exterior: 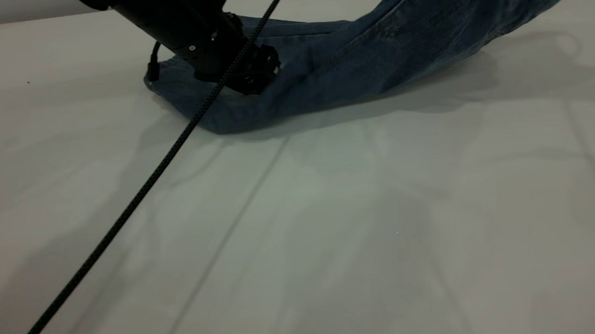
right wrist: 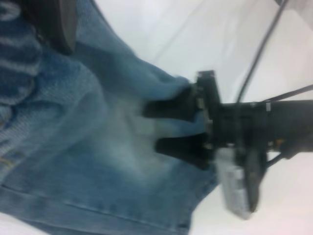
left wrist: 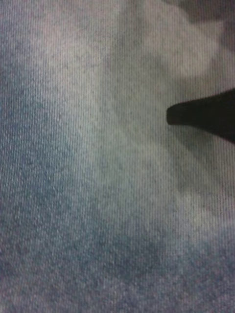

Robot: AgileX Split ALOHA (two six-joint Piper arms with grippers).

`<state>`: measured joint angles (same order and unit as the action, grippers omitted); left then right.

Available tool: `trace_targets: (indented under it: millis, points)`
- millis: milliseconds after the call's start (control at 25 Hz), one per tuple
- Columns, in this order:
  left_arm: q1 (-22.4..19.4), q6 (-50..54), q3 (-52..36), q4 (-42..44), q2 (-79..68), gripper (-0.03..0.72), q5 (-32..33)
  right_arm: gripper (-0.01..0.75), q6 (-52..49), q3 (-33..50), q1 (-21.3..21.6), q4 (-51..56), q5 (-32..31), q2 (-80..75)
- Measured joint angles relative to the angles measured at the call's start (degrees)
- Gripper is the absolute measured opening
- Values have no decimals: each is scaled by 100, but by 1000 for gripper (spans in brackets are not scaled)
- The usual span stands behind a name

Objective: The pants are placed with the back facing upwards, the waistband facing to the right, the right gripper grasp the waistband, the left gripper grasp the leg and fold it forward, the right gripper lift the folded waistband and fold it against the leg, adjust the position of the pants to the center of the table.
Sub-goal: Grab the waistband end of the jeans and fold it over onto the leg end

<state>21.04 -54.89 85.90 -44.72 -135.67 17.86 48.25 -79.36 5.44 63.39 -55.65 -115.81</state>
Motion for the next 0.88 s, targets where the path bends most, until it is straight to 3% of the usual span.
trace_targets:
  millis: [280, 520, 680, 880]
  points:
    - [-40, 669, 770, 612, 138, 517, 896, 50, 60, -189, -885, 92, 396, 0]
    - [-343, 2367, 1586, 2891, 312, 517, 1927, 50, 167, -194, -1406, 233, 1039, 0]
    - [-498, 3625, 1675, 4472, 306, 517, 2214, 50, 502, -194, -1637, 583, 1325, 0]
    - [-505, 4264, 1684, 5080, 54, 517, 2176, 50, 956, -199, -1744, 1121, 1485, 0]
